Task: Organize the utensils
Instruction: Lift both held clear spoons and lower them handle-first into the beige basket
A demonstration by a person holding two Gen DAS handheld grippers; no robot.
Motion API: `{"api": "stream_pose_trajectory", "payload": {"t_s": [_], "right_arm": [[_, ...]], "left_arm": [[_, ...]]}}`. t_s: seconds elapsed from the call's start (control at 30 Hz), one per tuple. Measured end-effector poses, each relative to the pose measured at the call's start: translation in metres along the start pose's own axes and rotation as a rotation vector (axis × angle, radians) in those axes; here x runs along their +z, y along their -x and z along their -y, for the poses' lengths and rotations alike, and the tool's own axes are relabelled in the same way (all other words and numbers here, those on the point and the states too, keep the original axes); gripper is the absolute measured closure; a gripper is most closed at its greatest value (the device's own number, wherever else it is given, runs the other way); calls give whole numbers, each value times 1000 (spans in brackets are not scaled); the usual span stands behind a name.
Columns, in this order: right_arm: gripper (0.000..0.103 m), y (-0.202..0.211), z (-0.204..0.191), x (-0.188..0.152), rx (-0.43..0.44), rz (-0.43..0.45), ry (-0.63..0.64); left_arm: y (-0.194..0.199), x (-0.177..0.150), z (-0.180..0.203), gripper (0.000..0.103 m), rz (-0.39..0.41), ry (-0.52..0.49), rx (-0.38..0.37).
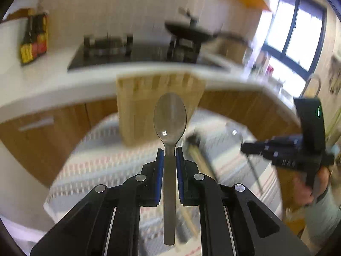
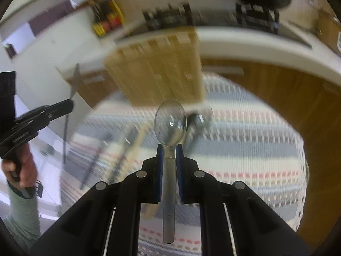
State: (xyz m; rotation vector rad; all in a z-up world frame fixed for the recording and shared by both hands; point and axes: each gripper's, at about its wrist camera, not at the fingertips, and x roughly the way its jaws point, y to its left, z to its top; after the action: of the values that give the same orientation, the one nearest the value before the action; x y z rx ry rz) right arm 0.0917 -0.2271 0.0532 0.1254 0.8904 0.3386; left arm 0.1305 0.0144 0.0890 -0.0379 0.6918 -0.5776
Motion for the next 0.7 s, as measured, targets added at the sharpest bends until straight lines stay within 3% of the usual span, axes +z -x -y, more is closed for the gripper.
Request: {"api": "stream_pose_trajectory", "payload": {"t_s": [0.1,0.23,0.53,0.7], "right_arm": [[93,21,-12,24,17,116,47],[93,36,-27,65,28,265,88],[93,27,-13,141,-29,495,57],[93,-3,7,170,-58,555,19]], "left_arm": [[13,28,7,93,112,22,-19],[25,62,22,93,257,8,12],[3,110,13,93,388,-5,-4],[-33,121,-12,93,421,35,20]]}}
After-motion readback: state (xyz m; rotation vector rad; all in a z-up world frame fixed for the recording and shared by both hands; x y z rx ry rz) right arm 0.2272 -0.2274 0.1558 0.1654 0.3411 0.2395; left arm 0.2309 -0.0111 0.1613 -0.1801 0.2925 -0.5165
